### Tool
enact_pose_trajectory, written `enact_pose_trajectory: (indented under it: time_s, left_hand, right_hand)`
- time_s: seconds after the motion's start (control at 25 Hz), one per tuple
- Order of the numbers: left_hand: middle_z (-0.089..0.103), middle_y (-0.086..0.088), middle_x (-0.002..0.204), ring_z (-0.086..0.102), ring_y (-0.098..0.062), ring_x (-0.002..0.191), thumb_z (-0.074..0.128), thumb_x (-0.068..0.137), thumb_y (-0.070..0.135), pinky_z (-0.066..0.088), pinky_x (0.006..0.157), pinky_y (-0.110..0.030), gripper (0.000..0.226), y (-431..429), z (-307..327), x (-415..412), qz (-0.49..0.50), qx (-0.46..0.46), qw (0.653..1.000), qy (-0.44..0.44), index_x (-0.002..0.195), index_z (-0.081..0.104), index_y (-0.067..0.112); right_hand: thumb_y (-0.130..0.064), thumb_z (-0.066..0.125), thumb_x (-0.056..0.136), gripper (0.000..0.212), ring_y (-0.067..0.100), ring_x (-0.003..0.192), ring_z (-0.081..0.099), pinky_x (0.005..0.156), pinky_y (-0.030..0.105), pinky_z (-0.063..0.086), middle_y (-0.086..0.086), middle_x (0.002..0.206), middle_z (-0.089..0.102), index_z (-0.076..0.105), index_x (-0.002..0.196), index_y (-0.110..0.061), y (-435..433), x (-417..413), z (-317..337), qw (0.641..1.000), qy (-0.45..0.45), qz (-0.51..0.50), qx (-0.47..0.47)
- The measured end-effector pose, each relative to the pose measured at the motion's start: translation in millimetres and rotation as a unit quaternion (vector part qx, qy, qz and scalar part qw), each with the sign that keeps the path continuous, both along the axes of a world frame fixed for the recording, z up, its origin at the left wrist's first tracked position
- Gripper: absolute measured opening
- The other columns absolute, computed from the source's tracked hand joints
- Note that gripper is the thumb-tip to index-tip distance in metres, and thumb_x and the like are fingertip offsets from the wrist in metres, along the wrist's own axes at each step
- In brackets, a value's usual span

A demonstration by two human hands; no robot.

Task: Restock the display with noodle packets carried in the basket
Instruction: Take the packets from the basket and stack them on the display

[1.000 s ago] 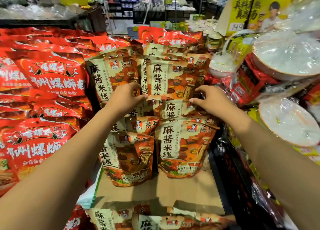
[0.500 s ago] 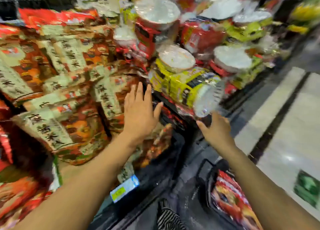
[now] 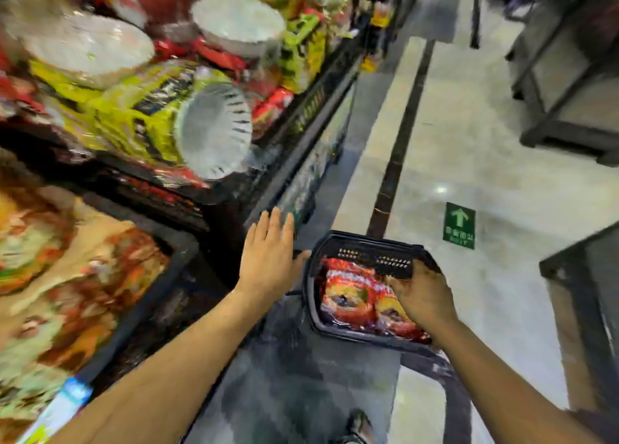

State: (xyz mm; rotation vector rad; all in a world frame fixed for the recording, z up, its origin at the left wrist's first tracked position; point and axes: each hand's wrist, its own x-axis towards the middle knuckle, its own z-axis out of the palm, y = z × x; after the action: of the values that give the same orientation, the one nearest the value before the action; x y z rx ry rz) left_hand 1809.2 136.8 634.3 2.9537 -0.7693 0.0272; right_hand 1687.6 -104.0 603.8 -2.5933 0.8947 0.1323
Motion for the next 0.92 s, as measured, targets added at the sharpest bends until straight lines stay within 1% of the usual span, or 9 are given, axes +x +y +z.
enact_pose_trajectory:
  time_s: [0.08,0.2,0.28,0.4,0.6,0.68,0.76,0.84,0.92]
  left_hand:
    - [0.051,-0.026,0.141,0.048,-0.042,0.132,0.054,0.088,0.058,0.042,0.104,-0.053,0.076,-42,-51,7,-0.009,-0.02,1.0,0.0,0.138,0.052,0.0]
    - [0.029,-0.025,0.156,0.026,-0.039,0.146,0.03,0.094,0.063,0.025,0.117,-0.049,0.084,-89,-148,12,0.006,-0.024,0.998,0.054,0.152,0.028,0.003]
    - [0.023,-0.024,0.158,0.021,-0.038,0.148,0.022,0.093,0.066,0.022,0.119,-0.048,0.087,-113,-228,11,0.02,-0.03,0.996,0.079,0.155,0.019,0.004]
    - [0.012,-0.019,0.163,0.011,-0.033,0.151,0.036,0.098,0.059,0.014,0.12,-0.043,0.082,-137,-327,13,0.05,-0.035,0.988,0.145,0.157,0.008,0.009]
    - [0.017,-0.023,0.16,0.022,-0.039,0.146,0.049,0.093,0.062,0.022,0.118,-0.044,0.097,-176,-442,25,0.065,-0.053,0.98,0.179,0.156,0.003,0.005]
    - [0.022,-0.024,0.159,0.027,-0.041,0.143,0.051,0.089,0.066,0.027,0.115,-0.048,0.104,-194,-477,36,0.077,-0.055,0.974,0.207,0.156,-0.001,0.007]
    - [0.024,-0.025,0.157,0.03,-0.044,0.141,0.05,0.086,0.072,0.029,0.112,-0.052,0.109,-207,-503,45,0.108,-0.043,0.967,0.227,0.156,-0.005,0.01]
    - [0.026,-0.026,0.156,0.031,-0.045,0.14,0.054,0.081,0.076,0.028,0.112,-0.053,0.115,-213,-527,56,0.162,-0.038,0.953,0.254,0.156,-0.003,0.01]
    - [0.029,-0.025,0.155,0.032,-0.044,0.14,0.062,0.074,0.076,0.031,0.113,-0.052,0.124,-214,-551,69,0.209,-0.067,0.93,0.296,0.155,0.002,0.005]
  right_hand:
    - [-0.049,0.065,0.085,0.056,0.038,0.115,0.057,0.093,0.045,0.049,0.017,0.124,0.064,0.056,0.125,-0.012,-34,1,-46,1.0,0.005,-0.004,-0.007]
    - [-0.047,0.057,0.092,0.061,0.036,0.125,0.048,0.102,0.041,0.039,0.016,0.137,0.055,0.047,0.138,-0.008,-71,1,-128,0.999,0.023,0.013,-0.021]
    - [-0.046,0.054,0.094,0.063,0.036,0.126,0.045,0.103,0.04,0.036,0.016,0.138,0.052,0.043,0.141,-0.006,-92,0,-199,0.999,0.04,0.018,-0.016]
    - [-0.052,0.055,0.091,0.066,0.038,0.121,0.051,0.101,0.04,0.038,0.017,0.133,0.056,0.046,0.136,-0.005,-116,-5,-300,0.999,0.032,0.007,0.004]
    - [-0.069,0.057,0.083,0.099,0.04,0.136,0.038,0.112,0.044,0.031,0.023,0.149,0.04,0.025,0.151,-0.004,-158,7,-404,0.998,0.045,-0.053,0.012]
    - [-0.069,0.06,0.081,0.106,0.041,0.14,0.031,0.113,0.045,0.03,0.023,0.154,0.031,0.017,0.153,-0.004,-167,17,-436,0.994,0.061,-0.081,0.043]
    - [-0.066,0.064,0.081,0.109,0.042,0.14,0.03,0.112,0.045,0.031,0.023,0.154,0.031,0.013,0.152,-0.002,-172,27,-463,0.988,0.081,-0.115,0.071]
    - [-0.062,0.068,0.079,0.112,0.042,0.139,0.032,0.114,0.045,0.031,0.023,0.153,0.033,0.01,0.152,0.0,-177,37,-488,0.98,0.104,-0.139,0.1]
    - [-0.061,0.074,0.075,0.123,0.041,0.141,0.03,0.116,0.047,0.028,0.023,0.155,0.029,0.002,0.152,0.003,-184,46,-509,0.97,0.114,-0.16,0.143]
